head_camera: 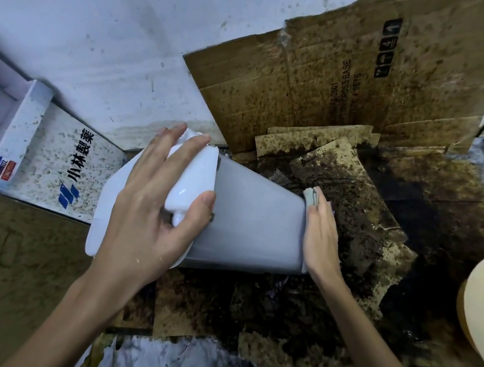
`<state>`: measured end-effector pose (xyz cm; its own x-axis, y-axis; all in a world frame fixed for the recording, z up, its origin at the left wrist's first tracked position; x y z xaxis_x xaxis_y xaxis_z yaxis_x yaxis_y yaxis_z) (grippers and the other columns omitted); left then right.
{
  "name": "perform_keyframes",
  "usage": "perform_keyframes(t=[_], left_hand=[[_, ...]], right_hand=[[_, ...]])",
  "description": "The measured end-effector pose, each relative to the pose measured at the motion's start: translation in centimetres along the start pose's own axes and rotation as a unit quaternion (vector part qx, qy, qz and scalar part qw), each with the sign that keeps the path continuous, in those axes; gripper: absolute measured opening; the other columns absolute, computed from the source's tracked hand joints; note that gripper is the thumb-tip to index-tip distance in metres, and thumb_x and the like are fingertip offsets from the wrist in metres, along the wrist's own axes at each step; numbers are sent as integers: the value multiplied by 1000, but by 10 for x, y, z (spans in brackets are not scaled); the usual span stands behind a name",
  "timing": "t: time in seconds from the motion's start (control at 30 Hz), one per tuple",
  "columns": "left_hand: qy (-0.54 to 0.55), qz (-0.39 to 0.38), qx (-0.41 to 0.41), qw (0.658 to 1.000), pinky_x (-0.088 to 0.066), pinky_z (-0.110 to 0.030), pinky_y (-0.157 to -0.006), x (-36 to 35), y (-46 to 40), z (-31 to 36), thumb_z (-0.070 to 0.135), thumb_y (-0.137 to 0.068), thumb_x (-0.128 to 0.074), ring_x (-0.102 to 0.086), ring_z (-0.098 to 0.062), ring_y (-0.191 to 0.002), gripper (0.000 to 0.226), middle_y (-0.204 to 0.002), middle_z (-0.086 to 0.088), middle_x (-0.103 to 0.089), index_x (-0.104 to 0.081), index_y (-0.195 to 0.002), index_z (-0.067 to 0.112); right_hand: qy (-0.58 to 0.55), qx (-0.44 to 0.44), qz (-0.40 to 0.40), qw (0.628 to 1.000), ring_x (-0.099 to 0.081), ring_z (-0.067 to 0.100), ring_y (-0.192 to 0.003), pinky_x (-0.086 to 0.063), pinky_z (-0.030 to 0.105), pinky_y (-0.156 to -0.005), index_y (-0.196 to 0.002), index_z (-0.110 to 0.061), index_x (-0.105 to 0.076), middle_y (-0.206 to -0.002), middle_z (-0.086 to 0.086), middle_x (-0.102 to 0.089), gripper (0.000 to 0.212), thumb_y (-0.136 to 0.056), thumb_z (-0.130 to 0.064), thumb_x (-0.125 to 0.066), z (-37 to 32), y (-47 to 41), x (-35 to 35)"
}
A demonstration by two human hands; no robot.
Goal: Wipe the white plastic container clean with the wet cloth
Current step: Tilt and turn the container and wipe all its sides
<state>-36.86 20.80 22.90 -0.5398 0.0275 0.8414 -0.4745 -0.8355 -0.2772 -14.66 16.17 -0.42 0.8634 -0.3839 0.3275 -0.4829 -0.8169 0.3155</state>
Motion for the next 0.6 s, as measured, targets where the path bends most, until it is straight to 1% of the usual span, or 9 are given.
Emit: perform_keyframes(t=[0.07,0.13,0.17,0.23,0.3,0.37,0.43,0.5,0.6], left_hand=[[2,-1,2,1000,-22,-24,-128,0,0,-1,44,-102,-51,-24,-9,-161,61,-170,-1,-37,-50,-158,22],[-1,0,1,1000,-23,-27,-129,0,0,-1,44,-102,-51,-24,-10,-161,61,-170,-1,-37,-50,-158,21],[-2,1,0,1000,-23,-28,-129,0,0,-1,44,-102,-51,-25,-11,-161,61,-170,-1,-37,-50,-158,21],[-3,2,0,1000,-22,-26,-129,-1,-1,-2,45,-102,-50,-24,-10,-161,61,-171,0,-36,-49,-159,23],[-2,3,4,1000,-21,-22,-128,0,-1,-3,45,-102,-50,-23,-9,-162,61,-171,1,-36,-49,-159,25],[-2,6,7,1000,-20,-20,-127,1,-1,-3,44,-102,-50,-23,-9,-161,60,-171,1,-36,-49,-159,25],[-8,7,6,1000,-20,-19,-127,0,-2,-1,45,-101,-50,-24,-8,-161,61,-171,1,-36,-48,-159,25],[-12,5,3,1000,-20,-20,-127,-2,-3,2,46,-101,-50,-23,-6,-160,61,-171,1,-36,-48,-159,27],[-16,0,2,1000,-24,-32,-129,-4,-3,4,48,-101,-49,-23,-8,-161,62,-172,2,-34,-46,-160,28]], right_hand=[[-7,-15,13,1000,-11,-6,-155,-4,27,-130,-168,-32,-28,-174,-17,-23,53,-116,-40,-24,1,-2,1],[-16,-30,24,999,-14,3,-160,-6,33,-132,-167,-30,-29,-174,-14,-25,52,-116,-38,-26,-2,-3,3],[-21,-36,28,999,-15,5,-161,-6,35,-132,-167,-30,-30,-174,-13,-25,52,-116,-38,-26,-4,-2,4],[-19,-38,25,999,-11,5,-161,-4,35,-132,-168,-32,-27,-175,-15,-22,53,-116,-39,-23,-15,4,0],[-11,-20,11,1000,-6,2,-161,-2,36,-132,-169,-34,-23,-175,-17,-17,55,-114,-41,-18,-34,14,-7],[-29,5,-7,1000,-3,-2,-160,-1,37,-132,-169,-36,-21,-175,-21,-14,63,-108,-48,-15,-61,26,-17],[-51,38,-18,998,-1,-6,-159,-1,35,-132,-168,-37,-22,-174,-24,-14,68,-102,-51,-13,-91,39,-26],[-64,83,-31,994,-1,-7,-159,0,31,-131,-168,-36,-23,-173,-25,-14,68,-102,-48,-11,-122,53,-34],[-100,131,-65,984,0,-9,-158,0,24,-129,-168,-34,-24,-173,-25,-15,67,-103,-46,-11,-159,74,-44]])
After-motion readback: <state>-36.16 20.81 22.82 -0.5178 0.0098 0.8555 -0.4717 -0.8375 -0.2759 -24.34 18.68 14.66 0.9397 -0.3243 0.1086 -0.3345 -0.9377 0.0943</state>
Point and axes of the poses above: each hand's wrist, its own y-axis away from the middle knuckle, its own x-axis out of the back of the hand, z = x × y, the point moved 5 cm from there along -y, towards the middle knuckle
